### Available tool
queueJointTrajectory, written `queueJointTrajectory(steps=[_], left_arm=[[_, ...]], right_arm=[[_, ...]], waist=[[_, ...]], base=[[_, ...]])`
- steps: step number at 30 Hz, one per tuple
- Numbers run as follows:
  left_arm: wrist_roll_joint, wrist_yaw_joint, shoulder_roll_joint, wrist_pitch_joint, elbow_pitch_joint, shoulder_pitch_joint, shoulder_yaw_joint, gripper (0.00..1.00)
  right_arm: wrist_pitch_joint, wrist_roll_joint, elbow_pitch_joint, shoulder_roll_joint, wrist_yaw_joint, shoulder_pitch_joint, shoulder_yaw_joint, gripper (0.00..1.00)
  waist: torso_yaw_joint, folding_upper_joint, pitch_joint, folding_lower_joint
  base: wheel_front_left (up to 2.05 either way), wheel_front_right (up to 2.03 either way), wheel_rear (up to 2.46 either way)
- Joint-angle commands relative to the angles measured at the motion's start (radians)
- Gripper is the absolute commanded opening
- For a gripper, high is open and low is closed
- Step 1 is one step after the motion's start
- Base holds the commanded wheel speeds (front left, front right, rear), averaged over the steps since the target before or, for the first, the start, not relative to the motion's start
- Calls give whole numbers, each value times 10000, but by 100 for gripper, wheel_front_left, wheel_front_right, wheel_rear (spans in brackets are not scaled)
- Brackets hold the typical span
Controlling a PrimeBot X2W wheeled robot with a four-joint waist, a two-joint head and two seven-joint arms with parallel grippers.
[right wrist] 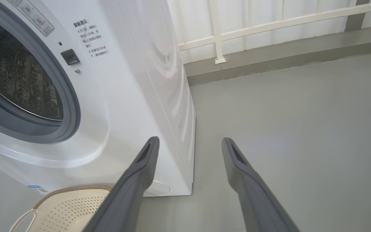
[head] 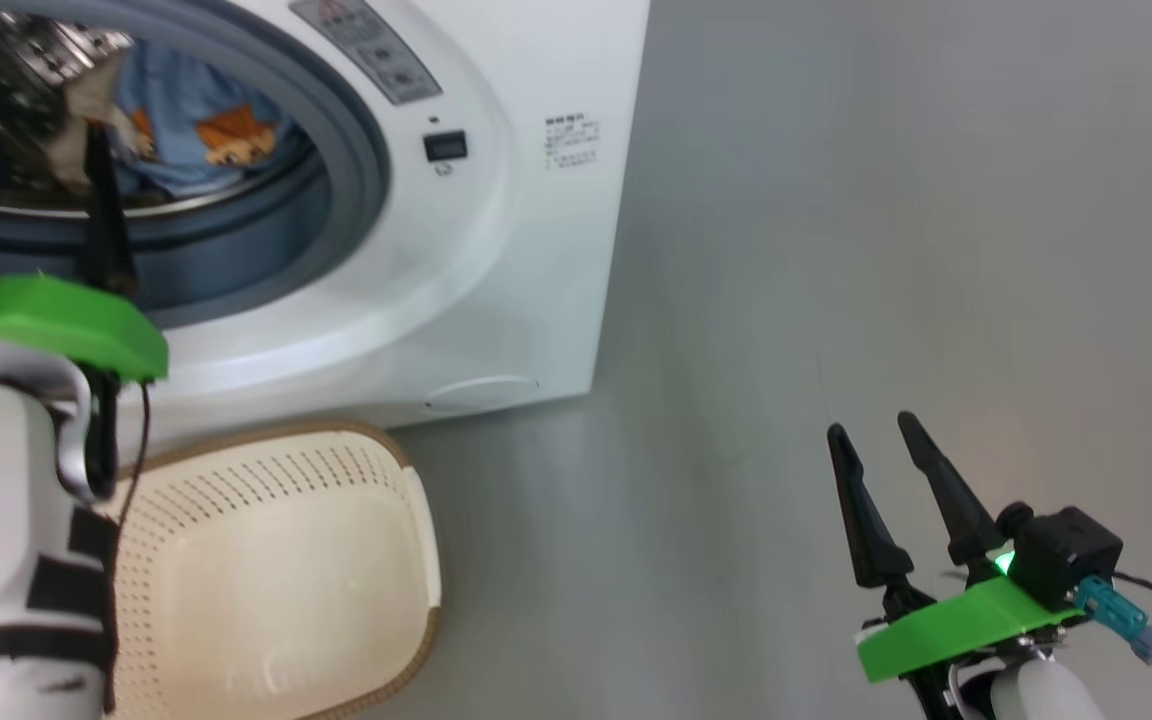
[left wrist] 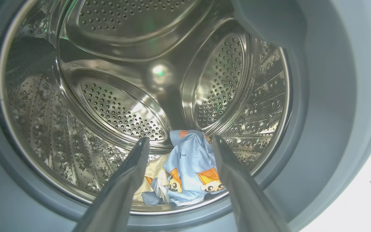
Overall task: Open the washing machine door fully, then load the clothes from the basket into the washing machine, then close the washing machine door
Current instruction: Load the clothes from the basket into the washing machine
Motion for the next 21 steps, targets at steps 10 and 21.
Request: queueJointTrajectory(steps=[10, 21], left_arm=[[-175, 56, 124, -53, -2103, 2212, 382, 100], [-178, 373, 125, -53, -3933, 4679, 702, 100]], right_arm=[[-87, 28, -187, 11, 62, 586, 34, 100], [-77, -156, -269, 11, 62, 892, -108, 100]], waist=[[503, 0, -1483, 0], [573, 0, -2242, 0]], base=[[0, 0, 0], [0, 0, 0]])
